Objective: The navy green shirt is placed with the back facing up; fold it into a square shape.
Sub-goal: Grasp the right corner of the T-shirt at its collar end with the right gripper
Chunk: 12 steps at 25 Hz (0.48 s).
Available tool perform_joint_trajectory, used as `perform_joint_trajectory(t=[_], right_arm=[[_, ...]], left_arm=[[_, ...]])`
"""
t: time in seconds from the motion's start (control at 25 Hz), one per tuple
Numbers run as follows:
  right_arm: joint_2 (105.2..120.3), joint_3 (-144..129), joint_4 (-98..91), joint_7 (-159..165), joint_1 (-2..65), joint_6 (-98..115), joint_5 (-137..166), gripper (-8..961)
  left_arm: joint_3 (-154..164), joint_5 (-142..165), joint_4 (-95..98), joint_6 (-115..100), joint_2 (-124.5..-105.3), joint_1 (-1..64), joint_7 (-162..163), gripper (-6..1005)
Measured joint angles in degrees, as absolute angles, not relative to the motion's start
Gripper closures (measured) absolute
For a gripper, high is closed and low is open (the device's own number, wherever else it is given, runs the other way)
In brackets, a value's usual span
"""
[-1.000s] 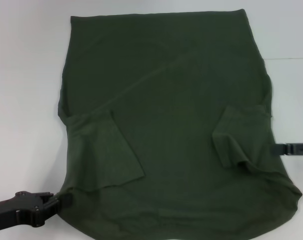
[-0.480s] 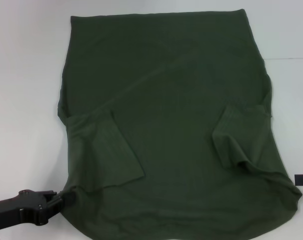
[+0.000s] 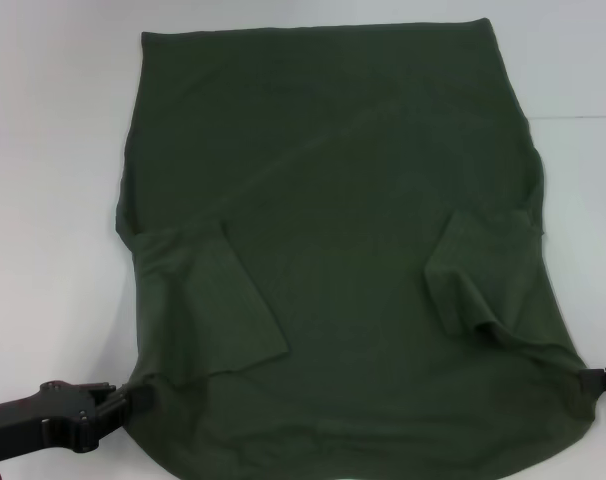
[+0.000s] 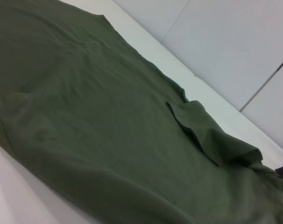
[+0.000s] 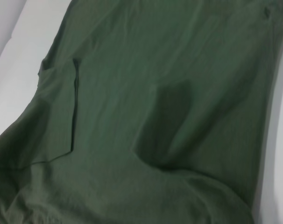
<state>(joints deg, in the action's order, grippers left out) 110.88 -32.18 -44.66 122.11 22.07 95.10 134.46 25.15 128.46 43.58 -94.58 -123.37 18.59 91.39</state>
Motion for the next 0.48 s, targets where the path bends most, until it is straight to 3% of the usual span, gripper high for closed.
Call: perform_joint_trajectory(t=[0.48], right_arm=[[111.02, -32.69, -41.0, 122.01, 24.99, 92.45, 137.5, 138]], left_arm=[[25.17, 128.45, 42.79, -93.91, -123.05, 18.89, 91.19, 939]])
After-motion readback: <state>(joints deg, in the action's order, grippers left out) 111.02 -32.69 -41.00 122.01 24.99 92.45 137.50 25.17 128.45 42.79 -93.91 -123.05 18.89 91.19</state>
